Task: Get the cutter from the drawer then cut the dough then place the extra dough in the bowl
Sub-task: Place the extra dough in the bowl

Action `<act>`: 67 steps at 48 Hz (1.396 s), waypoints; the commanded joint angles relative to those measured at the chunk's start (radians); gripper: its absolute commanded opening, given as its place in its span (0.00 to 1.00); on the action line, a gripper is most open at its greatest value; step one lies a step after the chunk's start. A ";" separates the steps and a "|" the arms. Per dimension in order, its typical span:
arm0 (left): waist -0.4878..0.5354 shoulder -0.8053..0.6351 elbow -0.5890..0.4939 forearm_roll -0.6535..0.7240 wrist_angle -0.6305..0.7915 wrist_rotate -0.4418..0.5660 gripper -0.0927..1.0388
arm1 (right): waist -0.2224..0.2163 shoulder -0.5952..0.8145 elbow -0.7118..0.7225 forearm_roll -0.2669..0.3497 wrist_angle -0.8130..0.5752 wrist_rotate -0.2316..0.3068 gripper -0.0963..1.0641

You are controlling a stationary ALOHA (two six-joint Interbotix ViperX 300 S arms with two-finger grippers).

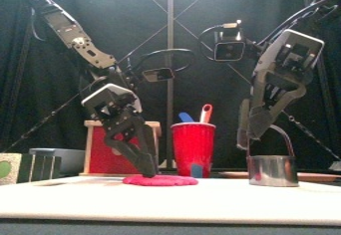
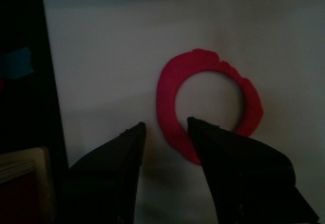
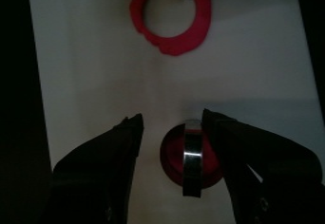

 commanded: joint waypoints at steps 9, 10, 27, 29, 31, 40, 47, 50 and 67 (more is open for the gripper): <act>0.000 0.002 -0.038 0.008 0.028 0.002 0.70 | 0.000 -0.009 -0.015 0.005 -0.008 0.002 0.83; 0.000 0.003 -0.038 0.008 0.029 0.000 0.69 | 0.002 -0.008 -0.017 0.005 -0.008 0.002 0.83; -0.006 0.023 -0.043 0.020 0.071 0.000 0.59 | 0.002 0.000 -0.017 0.008 -0.006 0.003 0.83; -0.006 0.023 -0.044 0.020 0.072 0.000 0.59 | 0.002 0.000 -0.017 0.009 -0.006 0.003 0.83; -0.008 0.023 -0.044 0.020 0.074 0.000 0.58 | 0.002 0.000 -0.017 0.009 -0.006 0.003 0.83; -0.008 0.023 -0.044 0.031 0.077 0.000 0.53 | -0.002 0.000 -0.017 0.009 -0.006 0.003 0.83; -0.008 0.012 -0.044 0.031 0.077 0.002 0.52 | -0.003 0.000 -0.017 0.009 -0.006 0.003 0.83; -0.009 -0.003 -0.046 0.031 0.077 0.002 0.52 | -0.005 0.000 -0.017 0.009 -0.008 0.003 0.83; -0.011 -0.282 -0.023 0.035 0.064 0.002 0.52 | -0.006 0.002 -0.018 0.011 -0.006 0.003 0.83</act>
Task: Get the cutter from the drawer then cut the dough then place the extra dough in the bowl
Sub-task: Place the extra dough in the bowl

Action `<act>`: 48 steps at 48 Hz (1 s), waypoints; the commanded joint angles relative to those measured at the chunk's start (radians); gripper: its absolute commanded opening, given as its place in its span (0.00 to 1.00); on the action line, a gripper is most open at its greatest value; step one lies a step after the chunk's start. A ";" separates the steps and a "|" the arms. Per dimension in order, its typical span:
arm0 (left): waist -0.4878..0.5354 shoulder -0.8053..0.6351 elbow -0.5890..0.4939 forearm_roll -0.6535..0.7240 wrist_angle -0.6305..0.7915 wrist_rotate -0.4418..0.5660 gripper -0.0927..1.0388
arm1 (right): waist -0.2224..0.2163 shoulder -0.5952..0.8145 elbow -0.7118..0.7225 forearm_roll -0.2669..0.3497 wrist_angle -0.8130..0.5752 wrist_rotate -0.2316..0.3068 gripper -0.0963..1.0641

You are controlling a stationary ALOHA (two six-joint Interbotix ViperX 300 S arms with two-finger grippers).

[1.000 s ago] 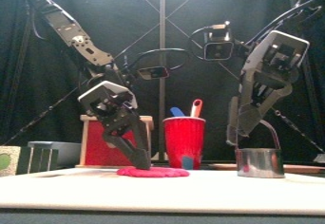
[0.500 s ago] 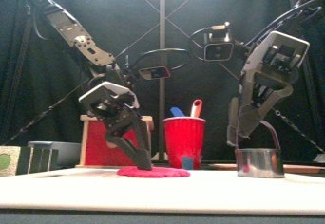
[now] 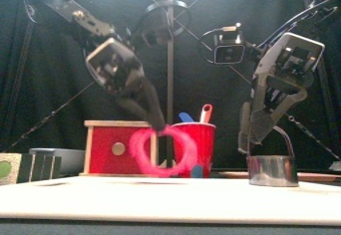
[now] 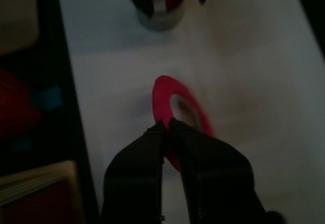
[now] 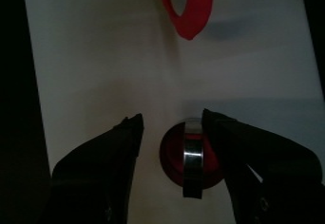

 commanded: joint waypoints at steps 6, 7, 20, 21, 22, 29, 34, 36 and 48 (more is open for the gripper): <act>0.017 -0.189 0.063 0.003 -0.041 -0.002 0.52 | -0.002 -0.014 -0.018 0.002 -0.006 0.002 0.83; 0.018 -0.202 0.074 0.003 -0.049 -0.002 0.52 | -0.002 -0.012 -0.017 0.002 -0.006 0.002 0.83; 0.123 -0.457 0.239 0.020 -0.124 0.000 0.52 | 0.002 -0.012 -0.017 0.003 -0.006 0.002 0.83; 0.132 -0.480 0.252 0.020 -0.129 0.000 0.52 | 0.000 -0.012 -0.015 0.003 -0.006 0.002 0.83; 0.143 -0.505 0.265 0.020 -0.135 0.000 0.52 | 0.002 -0.012 -0.015 0.002 -0.006 0.002 0.83; 0.216 -0.675 0.353 0.017 -0.141 -0.002 0.52 | 0.003 -0.008 -0.014 0.000 -0.006 0.002 0.83; 0.284 -0.799 0.416 0.008 -0.121 -0.002 0.52 | 0.003 0.002 -0.014 -0.003 -0.008 0.002 0.83; 0.313 -0.841 0.434 0.003 -0.114 -0.002 0.52 | 0.005 0.005 -0.014 -0.002 -0.006 0.002 0.83; 0.485 -0.980 0.505 -0.006 -0.002 -0.002 0.52 | 0.006 0.017 -0.012 -0.002 -0.008 0.002 0.83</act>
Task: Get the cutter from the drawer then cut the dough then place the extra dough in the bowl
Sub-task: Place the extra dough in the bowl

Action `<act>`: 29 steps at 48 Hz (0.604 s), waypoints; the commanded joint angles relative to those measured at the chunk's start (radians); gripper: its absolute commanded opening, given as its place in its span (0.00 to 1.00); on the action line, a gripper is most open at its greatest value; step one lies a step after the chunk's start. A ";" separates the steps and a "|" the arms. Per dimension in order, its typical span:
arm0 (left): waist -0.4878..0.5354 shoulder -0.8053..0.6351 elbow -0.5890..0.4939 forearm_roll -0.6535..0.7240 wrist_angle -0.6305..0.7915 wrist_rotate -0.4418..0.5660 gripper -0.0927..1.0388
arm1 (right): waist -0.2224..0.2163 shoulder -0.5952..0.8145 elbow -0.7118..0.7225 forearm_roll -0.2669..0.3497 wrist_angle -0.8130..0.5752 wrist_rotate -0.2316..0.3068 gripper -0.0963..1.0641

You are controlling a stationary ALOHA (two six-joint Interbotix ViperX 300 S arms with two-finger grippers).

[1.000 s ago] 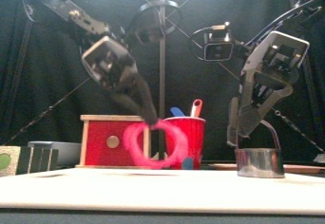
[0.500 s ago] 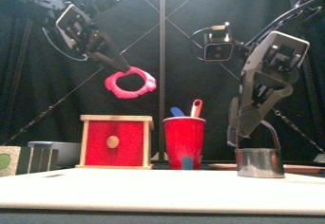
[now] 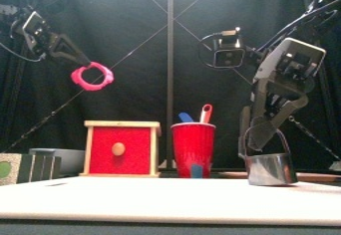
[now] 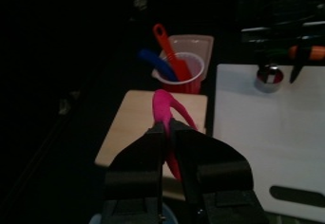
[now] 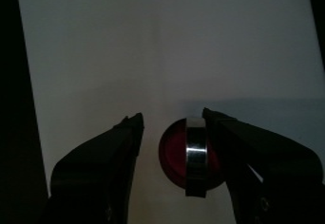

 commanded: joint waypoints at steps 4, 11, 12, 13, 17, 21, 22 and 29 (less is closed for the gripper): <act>0.100 -0.026 0.005 0.005 0.106 0.000 0.52 | 0.005 -0.009 -0.012 0.000 -0.003 0.003 0.83; 0.133 -0.028 0.021 0.028 0.170 0.002 0.52 | 0.003 -0.009 -0.018 -0.002 -0.005 0.002 0.83; 0.137 -0.028 0.025 0.034 0.178 0.002 0.52 | 0.003 -0.009 -0.021 -0.003 -0.005 0.002 0.83; 0.138 -0.028 0.028 0.041 0.186 0.002 0.52 | 0.005 -0.009 -0.023 -0.003 -0.005 0.002 0.83; 0.141 -0.028 0.041 0.072 0.213 0.000 0.52 | 0.005 -0.009 -0.031 -0.006 -0.005 0.002 0.83; 0.146 -0.028 0.052 0.092 0.221 -0.002 0.52 | 0.005 -0.009 -0.040 -0.006 -0.005 0.002 0.83; 0.149 -0.028 0.055 0.094 0.221 -0.002 0.52 | 0.005 -0.009 -0.040 -0.006 -0.005 0.002 0.83; 0.187 -0.026 0.075 0.100 0.219 -0.002 0.52 | 0.023 -0.020 -0.072 -0.005 -0.003 0.002 0.83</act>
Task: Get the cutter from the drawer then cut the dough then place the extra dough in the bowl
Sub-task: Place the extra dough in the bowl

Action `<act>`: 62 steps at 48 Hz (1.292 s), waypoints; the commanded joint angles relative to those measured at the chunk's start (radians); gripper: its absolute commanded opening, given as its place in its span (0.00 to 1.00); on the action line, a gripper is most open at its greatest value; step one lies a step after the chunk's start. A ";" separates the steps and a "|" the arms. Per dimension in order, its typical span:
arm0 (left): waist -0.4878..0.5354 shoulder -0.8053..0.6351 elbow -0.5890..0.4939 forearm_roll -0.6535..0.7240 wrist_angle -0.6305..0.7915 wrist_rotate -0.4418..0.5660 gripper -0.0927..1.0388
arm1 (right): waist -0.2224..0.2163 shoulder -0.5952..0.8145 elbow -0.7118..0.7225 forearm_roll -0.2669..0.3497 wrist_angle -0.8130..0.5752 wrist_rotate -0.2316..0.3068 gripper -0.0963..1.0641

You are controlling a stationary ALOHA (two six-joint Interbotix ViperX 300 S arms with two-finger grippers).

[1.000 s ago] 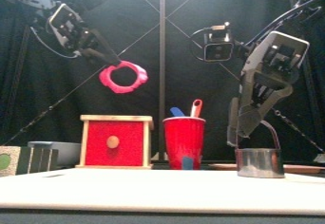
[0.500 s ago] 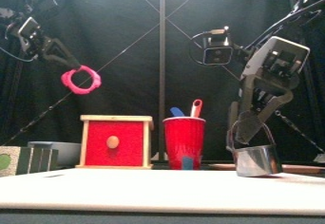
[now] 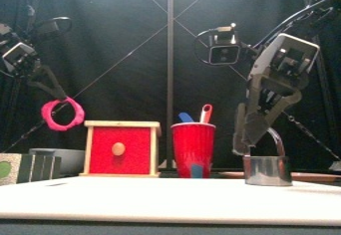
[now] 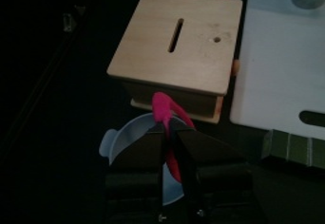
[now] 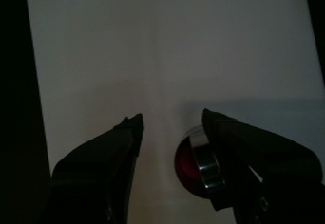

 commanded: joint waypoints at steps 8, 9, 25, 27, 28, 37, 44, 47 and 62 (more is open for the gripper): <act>0.075 0.002 0.025 0.002 -0.009 -0.003 0.52 | 0.046 -0.044 -0.080 0.003 0.002 0.000 0.83; 0.081 0.002 0.029 0.002 -0.011 -0.002 0.52 | 0.049 -0.046 -0.083 0.003 0.002 0.000 0.83; 0.141 0.035 0.075 -0.029 -0.156 -0.002 0.52 | 0.057 -0.097 -0.112 0.000 0.002 -0.005 0.83; 0.141 0.054 0.075 -0.040 -0.172 -0.002 0.53 | 0.057 -0.098 -0.112 -0.002 0.002 -0.003 0.83; 0.141 0.063 0.075 -0.043 -0.178 -0.002 0.53 | 0.057 -0.100 -0.112 0.000 0.000 -0.003 0.83; 0.132 0.137 0.054 -0.080 -0.199 -0.002 0.55 | 0.057 -0.100 -0.106 0.000 -0.003 -0.002 0.83; 0.130 0.163 0.054 -0.086 -0.212 -0.002 0.61 | 0.057 -0.100 -0.103 0.005 -0.003 0.000 0.83; 0.121 0.163 0.052 -0.092 -0.212 -0.003 0.66 | 0.057 -0.100 -0.101 0.006 -0.003 0.000 0.83; 0.118 0.163 0.051 -0.221 -0.238 -0.005 0.87 | 0.057 -0.091 -0.100 0.006 -0.014 0.000 0.83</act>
